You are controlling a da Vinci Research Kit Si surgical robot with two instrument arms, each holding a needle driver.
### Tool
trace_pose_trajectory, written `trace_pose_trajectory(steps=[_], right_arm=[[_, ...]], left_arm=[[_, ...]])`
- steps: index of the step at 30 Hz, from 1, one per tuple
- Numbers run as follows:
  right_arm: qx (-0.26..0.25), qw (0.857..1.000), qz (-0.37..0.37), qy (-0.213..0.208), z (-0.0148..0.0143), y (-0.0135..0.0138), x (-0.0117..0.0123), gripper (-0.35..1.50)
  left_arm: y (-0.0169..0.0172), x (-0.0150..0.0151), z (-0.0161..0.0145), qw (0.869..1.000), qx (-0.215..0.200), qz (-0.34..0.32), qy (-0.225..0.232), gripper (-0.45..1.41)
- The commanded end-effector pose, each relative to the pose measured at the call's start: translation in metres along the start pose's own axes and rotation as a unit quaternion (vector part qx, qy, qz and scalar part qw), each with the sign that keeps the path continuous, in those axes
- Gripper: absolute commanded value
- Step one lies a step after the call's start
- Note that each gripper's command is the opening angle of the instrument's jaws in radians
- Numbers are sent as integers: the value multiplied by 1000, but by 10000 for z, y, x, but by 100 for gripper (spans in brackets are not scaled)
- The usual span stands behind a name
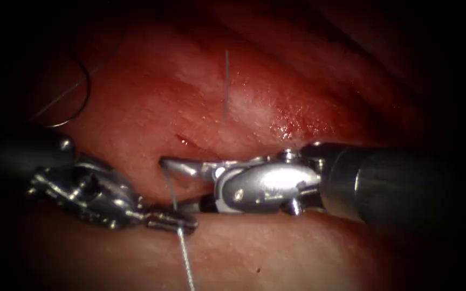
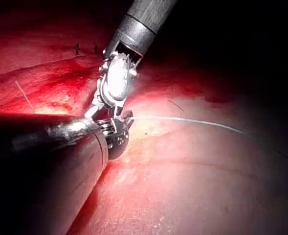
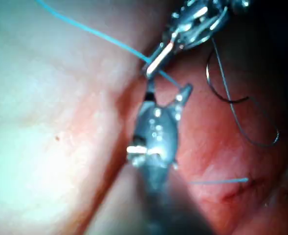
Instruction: Wound Closure
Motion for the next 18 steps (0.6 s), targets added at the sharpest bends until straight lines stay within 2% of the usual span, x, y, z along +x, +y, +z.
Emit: trace_pose_trajectory(steps=[1, 4, 7, 8, 10, 13, 18], right_arm=[[2, 1000, -2, 3, 11, -1, -3, 79], [6, 1000, -9, 8, 13, -1, -3, 78], [10, 1000, -21, 12, 12, -1, -4, 61], [13, 999, -27, 16, 11, -2, -4, 44], [24, 998, -43, 29, 10, -3, -4, -35], [40, 997, -47, 50, 10, -4, -5, -35], [34, 997, -51, 43, 7, 1, -9, -35]], left_arm=[[3, -1, 6, 1000, -2, -1, 0, -45], [4, 0, 5, 1000, -3, -4, 1, -45], [5, 1, 4, 1000, -5, -4, 1, -45], [5, 1, 3, 1000, -5, -4, 1, -45], [5, 1, 2, 1000, -5, -4, 2, -45], [4, 1, 2, 1000, -5, -4, 2, -45], [4, 1, 1, 1000, -5, -10, 0, -45]])
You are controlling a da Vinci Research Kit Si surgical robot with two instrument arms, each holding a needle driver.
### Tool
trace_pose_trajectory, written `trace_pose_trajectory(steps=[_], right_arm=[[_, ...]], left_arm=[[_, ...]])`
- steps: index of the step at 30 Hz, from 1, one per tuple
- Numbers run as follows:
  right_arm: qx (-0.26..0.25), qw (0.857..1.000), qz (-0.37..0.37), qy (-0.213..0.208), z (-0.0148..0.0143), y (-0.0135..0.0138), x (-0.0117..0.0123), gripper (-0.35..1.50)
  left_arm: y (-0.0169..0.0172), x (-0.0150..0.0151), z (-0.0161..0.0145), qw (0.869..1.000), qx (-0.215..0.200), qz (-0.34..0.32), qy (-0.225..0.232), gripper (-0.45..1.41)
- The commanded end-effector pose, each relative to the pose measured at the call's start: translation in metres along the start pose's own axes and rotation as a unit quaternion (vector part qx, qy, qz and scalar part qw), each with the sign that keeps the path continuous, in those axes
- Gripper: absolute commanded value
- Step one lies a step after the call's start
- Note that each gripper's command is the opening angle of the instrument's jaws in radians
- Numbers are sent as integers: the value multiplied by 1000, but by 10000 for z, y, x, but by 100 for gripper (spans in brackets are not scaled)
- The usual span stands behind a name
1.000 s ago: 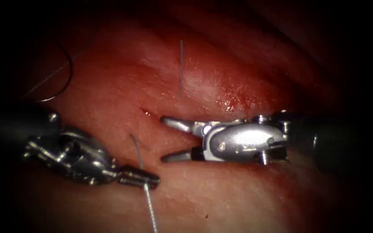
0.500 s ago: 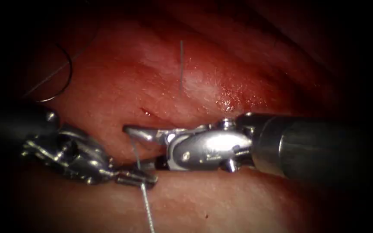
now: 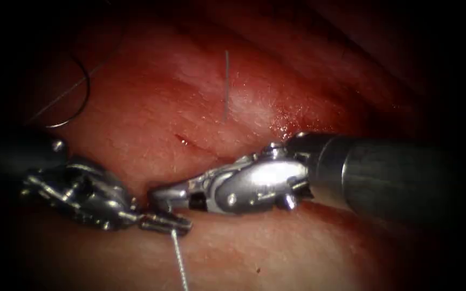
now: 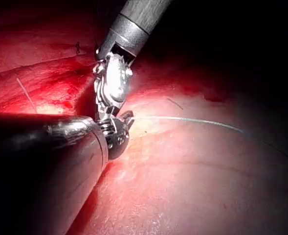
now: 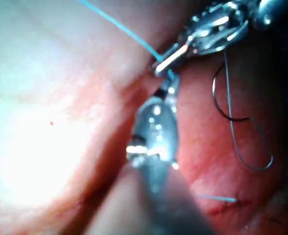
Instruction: Wound Closure
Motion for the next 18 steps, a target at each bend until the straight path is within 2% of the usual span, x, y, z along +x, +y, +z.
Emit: trace_pose_trajectory(steps=[1, 2, 3, 5, 7, 8, 10, 13, 18], right_arm=[[-4, 1000, 10, -5, 4, 2, -7, -35], [-7, 1000, 15, -8, 3, 4, -9, -35], [-11, 1000, 24, -13, 2, 5, -10, -35], [-18, 999, 39, -22, -1, 7, -14, -35], [-30, 997, 62, -36, -5, 10, -17, -35], [-35, 996, 74, -42, -6, 12, -19, -35], [-51, 992, 101, -58, -12, 15, -24, -35], [-72, 983, 149, -75, -20, 20, -31, -35], [-96, 968, 211, -98, -35, 33, -47, -35]], left_arm=[[3, -1, 7, 1000, 0, -7, 0, -40], [3, -1, 7, 1000, 0, -10, 0, -3], [3, -1, 7, 1000, 0, -13, -1, 22], [3, -1, 7, 1000, 2, -22, -7, 44], [0, -2, 8, 999, 3, -47, -16, 79], [-1, -3, 8, 998, 10, -50, -21, 89], [-5, -5, 8, 998, 27, -51, -19, 101], [-6, -4, 8, 997, 55, -52, -23, 104], [-7, -2, 10, 997, 61, -38, -25, 113]])
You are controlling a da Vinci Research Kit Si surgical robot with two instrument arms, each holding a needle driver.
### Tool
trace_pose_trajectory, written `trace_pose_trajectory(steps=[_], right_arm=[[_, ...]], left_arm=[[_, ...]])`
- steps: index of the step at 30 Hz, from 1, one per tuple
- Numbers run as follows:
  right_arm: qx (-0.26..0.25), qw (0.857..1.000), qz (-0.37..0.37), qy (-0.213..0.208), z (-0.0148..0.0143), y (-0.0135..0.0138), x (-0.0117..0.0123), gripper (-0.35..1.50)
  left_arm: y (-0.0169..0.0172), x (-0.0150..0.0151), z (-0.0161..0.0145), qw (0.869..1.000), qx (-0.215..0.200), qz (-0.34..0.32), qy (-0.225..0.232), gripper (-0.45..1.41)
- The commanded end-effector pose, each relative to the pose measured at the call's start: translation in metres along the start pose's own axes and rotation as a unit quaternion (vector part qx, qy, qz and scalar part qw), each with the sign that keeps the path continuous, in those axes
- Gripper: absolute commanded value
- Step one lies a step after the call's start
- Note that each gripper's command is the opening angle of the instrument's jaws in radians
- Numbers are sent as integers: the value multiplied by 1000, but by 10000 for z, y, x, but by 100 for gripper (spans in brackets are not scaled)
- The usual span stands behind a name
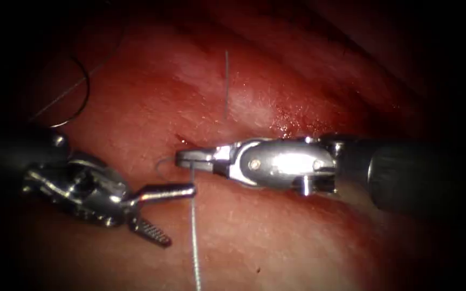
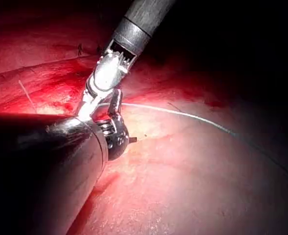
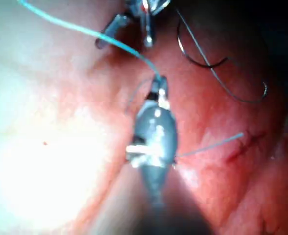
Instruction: Wound Closure
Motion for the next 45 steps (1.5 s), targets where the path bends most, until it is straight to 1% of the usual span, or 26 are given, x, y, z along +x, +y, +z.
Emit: trace_pose_trajectory(steps=[1, 2, 5, 9, 14, 17, 21, 23, 28, 30, 39, 41, 42, 45], right_arm=[[-7, 1000, 20, -5, 3, 6, -9, -35], [-12, 999, 45, -8, 2, 11, -12, -35], [-21, 997, 77, -21, 0, 20, -20, -35], [-24, 993, 106, -41, 1, 25, -35, -35], [-31, 988, 141, -45, 1, 30, -50, -35], [-34, 987, 147, -48, 1, 34, -53, -35], [-38, 987, 147, -56, 2, 39, -56, -35], [-39, 987, 146, -58, 3, 38, -59, -35], [-41, 987, 143, -59, 5, 39, -66, -35], [-42, 987, 142, -59, 5, 41, -68, -35], [-43, 987, 142, -60, 5, 43, -70, -35], [-43, 987, 142, -60, 5, 43, -70, -35], [-43, 987, 142, -60, 5, 43, -70, -35], [-44, 987, 142, -60, 6, 43, -70, -35]], left_arm=[[4, -1, 9, 1000, 2, 6, -1, 113], [4, -1, 9, 1000, 7, 15, -1, 113], [4, 2, 12, 999, 21, 28, -4, 113], [1, 11, 23, 998, 43, 40, -8, 114], [-5, 17, 42, 996, 60, 63, -19, 116], [-4, 19, 47, 995, 68, 75, -22, 116], [-6, 27, 46, 993, 90, 79, -22, 113], [-8, 33, 46, 992, 95, 83, -22, 113], [-8, 55, 50, 991, 92, 96, -7, 106], [-8, 61, 51, 991, 92, 99, -4, 106], [-6, 63, 48, 990, 93, 106, -2, 91], [-6, 64, 48, 990, 93, 106, -2, 84], [-5, 64, 48, 990, 93, 106, -2, 76], [-3, 65, 48, 990, 91, 108, 7, 20]])
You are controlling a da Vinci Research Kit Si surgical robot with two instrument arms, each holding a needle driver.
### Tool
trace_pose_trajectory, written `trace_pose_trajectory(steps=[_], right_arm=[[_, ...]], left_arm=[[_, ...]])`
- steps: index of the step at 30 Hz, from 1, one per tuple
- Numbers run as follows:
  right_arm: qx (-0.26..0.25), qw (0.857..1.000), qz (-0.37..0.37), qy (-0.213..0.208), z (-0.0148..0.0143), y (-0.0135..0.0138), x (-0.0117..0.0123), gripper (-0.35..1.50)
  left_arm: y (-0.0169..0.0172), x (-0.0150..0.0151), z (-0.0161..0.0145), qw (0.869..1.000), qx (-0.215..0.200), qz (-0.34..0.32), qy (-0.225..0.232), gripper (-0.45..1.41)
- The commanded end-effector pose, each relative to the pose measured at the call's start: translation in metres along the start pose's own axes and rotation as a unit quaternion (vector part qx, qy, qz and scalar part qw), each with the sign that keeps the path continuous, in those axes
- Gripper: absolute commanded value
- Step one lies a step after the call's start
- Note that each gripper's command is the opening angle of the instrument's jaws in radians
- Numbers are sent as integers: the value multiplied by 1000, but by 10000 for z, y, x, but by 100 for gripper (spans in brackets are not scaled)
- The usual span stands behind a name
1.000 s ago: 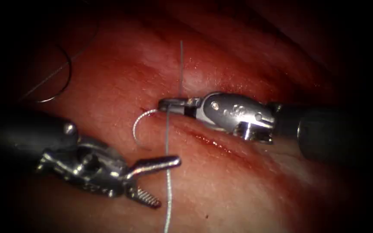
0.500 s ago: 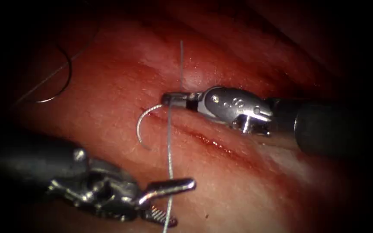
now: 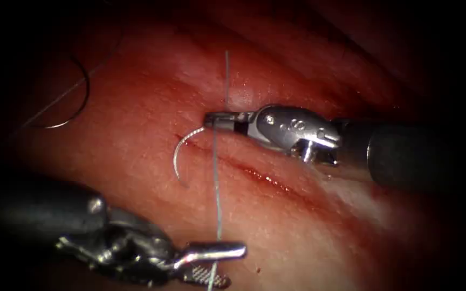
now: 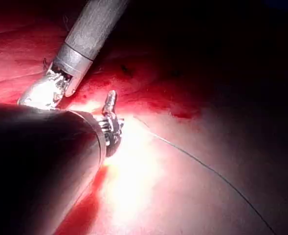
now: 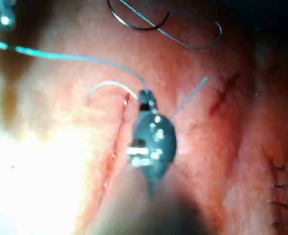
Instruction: Wound Closure
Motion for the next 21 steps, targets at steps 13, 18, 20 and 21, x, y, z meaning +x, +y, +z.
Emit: trace_pose_trajectory(steps=[13, 18, 20, 21], right_arm=[[3, 1000, -1, 1, 4, -5, -4, -35], [9, 1000, 0, 2, -6, -18, -3, -35], [12, 1000, 0, 2, -11, -24, -1, -35], [18, 1000, 1, 3, -14, -28, 1, -35]], left_arm=[[6, -4, -20, 1000, -3, -1, 2, -45], [-1, -15, -49, 1000, -3, -6, -12, -45], [-2, -22, -62, 1000, -4, -9, -20, -45], [-2, -25, -67, 1000, -4, -10, -24, -45]])
